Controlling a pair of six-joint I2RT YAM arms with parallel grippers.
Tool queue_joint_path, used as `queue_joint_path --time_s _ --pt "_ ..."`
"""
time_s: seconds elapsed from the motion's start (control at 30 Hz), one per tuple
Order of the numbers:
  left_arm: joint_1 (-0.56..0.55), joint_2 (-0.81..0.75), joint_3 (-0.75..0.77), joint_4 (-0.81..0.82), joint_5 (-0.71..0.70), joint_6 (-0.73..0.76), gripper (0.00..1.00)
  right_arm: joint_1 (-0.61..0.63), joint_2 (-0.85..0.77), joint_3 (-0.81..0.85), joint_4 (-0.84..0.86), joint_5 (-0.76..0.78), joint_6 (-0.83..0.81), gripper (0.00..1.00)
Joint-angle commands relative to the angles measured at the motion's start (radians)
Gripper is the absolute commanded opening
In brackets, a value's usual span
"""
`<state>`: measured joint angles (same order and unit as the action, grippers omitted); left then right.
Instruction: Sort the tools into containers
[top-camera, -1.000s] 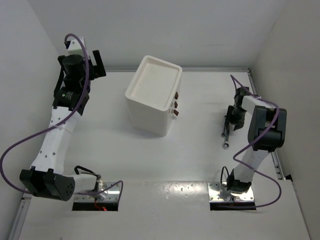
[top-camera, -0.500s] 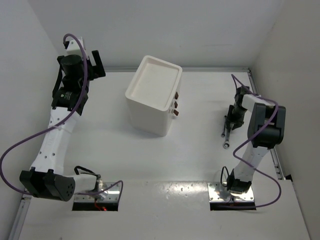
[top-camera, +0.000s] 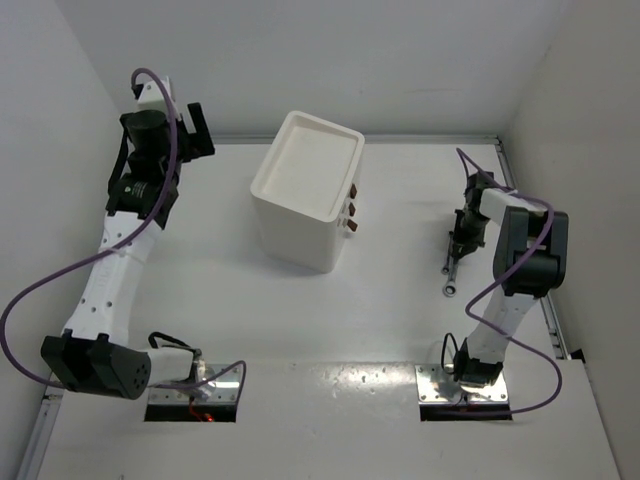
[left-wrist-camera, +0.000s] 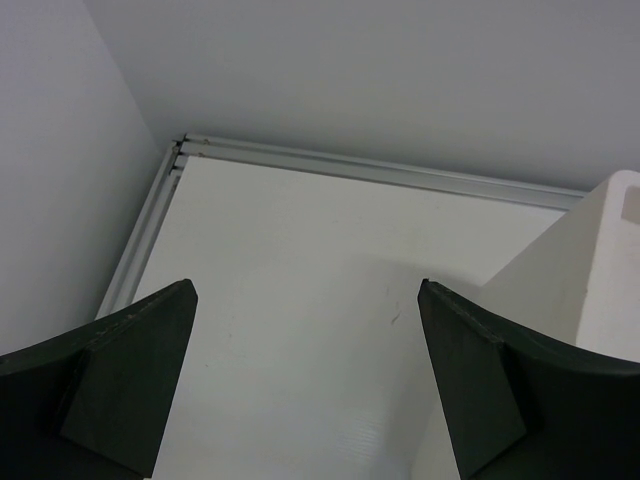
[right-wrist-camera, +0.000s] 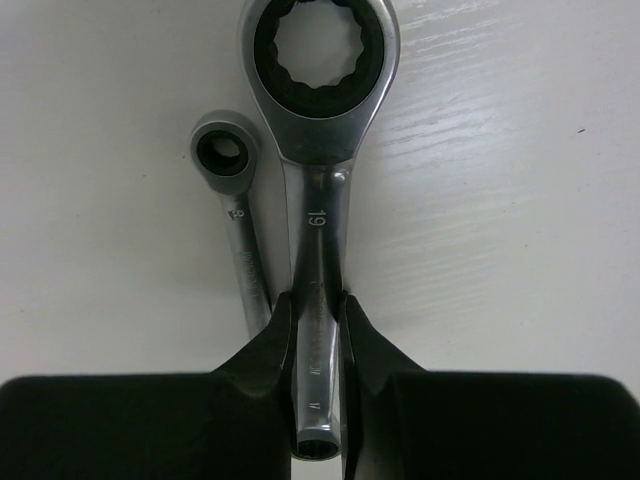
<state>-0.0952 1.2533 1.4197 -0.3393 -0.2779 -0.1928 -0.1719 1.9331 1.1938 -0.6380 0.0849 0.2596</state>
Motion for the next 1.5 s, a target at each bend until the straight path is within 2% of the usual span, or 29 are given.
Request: queue_joint_path --time_s 0.0,0.5,0.7,0.9,1.03,1.23,1.47 --pt "0.012 0.008 -0.004 0.016 0.028 -0.014 0.99 0.011 -0.042 0.0 -0.009 -0.083 0.049 0.0" --pt "0.012 0.035 -0.004 0.025 0.08 -0.033 0.99 0.002 -0.261 -0.028 -0.103 -0.155 0.073 0.0" --pt "0.012 0.035 -0.004 0.025 0.089 -0.033 0.99 0.012 -0.31 0.061 -0.159 -0.332 0.073 0.0" --pt "-0.006 0.044 -0.013 0.034 0.089 -0.033 0.99 0.021 -0.335 0.18 -0.192 -0.626 0.082 0.0" --pt "-0.015 0.044 -0.022 0.034 0.089 -0.042 0.99 0.022 -0.347 0.292 -0.206 -0.704 0.105 0.0" --pt "-0.015 0.044 -0.022 0.034 0.089 -0.042 0.99 0.031 -0.358 0.411 -0.155 -0.832 0.237 0.0" --pt "-0.034 0.063 -0.022 0.043 0.109 -0.042 0.99 0.117 -0.32 0.562 -0.077 -0.91 0.332 0.0"
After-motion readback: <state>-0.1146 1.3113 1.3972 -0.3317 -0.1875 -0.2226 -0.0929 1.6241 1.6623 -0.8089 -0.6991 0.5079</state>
